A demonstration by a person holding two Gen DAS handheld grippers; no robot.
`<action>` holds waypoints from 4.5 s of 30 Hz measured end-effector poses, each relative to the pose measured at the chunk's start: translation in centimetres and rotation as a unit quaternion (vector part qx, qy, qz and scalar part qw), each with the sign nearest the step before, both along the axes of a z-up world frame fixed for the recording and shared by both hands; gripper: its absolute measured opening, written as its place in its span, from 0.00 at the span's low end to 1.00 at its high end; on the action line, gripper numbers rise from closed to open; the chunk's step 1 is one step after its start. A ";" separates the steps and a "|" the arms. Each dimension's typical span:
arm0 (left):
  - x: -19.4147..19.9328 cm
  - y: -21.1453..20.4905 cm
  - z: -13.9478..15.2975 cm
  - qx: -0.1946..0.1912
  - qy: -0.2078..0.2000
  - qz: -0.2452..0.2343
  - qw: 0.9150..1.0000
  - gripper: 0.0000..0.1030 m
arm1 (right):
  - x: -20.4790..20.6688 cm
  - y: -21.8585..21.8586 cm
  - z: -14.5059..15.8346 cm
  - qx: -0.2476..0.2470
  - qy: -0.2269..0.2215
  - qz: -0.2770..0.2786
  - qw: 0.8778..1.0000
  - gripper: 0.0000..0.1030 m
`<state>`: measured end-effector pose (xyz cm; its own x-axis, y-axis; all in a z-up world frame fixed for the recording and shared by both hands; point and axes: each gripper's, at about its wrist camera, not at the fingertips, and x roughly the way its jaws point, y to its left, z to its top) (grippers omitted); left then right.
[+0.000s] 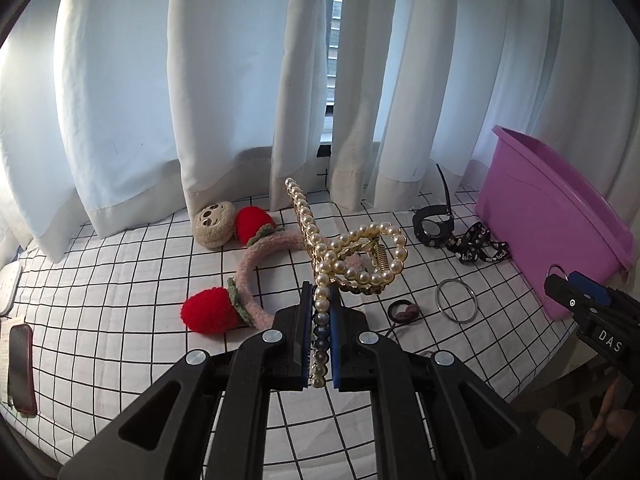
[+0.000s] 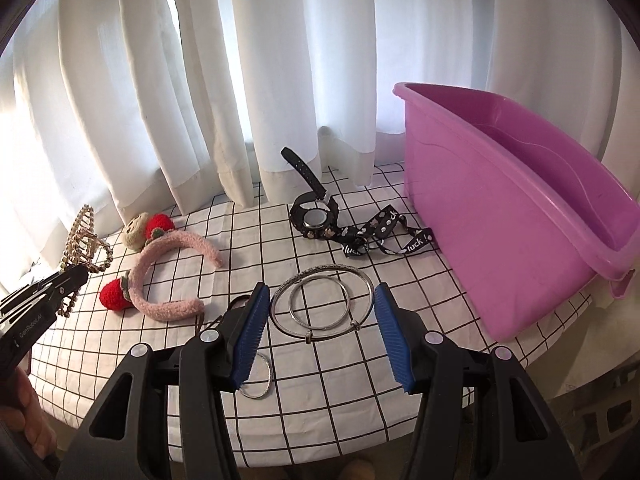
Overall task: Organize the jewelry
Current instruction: 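Carry the pearl clip in the left tool while the right tool carries the bangle over the pink tub, then open the left tool to drop the pearl clip while the right tool releases the bangle into the tub, then move both open tools back over the table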
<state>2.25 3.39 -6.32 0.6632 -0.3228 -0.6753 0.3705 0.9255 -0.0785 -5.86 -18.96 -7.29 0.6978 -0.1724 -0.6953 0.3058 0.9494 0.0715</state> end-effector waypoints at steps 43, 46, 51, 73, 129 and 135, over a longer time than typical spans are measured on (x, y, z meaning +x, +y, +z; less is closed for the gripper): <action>9.8 -44.0 2.0 0.104 0.124 -0.224 0.961 0.08 | 3.2 -29.3 2.4 0.079 0.123 -0.039 0.989 0.51; 10.0 -44.8 1.2 0.118 0.139 -0.221 0.958 0.08 | 3.4 -29.5 2.0 0.083 0.130 -0.037 0.987 0.51; 10.0 -45.4 0.6 0.130 0.145 -0.222 0.955 0.08 | 3.7 -30.1 1.7 0.091 0.141 -0.036 0.985 0.51; 11.3 -46.1 2.2 0.123 0.125 -0.199 0.964 0.75 | 4.4 -31.2 1.1 0.115 0.132 -0.043 0.984 0.64; 1.6 -2.9 3.4 0.028 0.121 0.126 0.984 0.83 | 6.4 -5.4 3.6 0.057 0.094 0.208 0.972 0.67; 0.3 -0.8 0.7 0.032 0.112 0.110 0.987 0.86 | 6.4 -3.4 1.4 0.050 0.108 0.181 0.976 0.67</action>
<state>2.59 2.59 -5.59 0.5437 -0.1398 -0.8276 0.1406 0.9873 -0.0743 0.50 -22.33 -5.93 0.5365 0.1340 -0.8332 -0.0295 0.9897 0.1401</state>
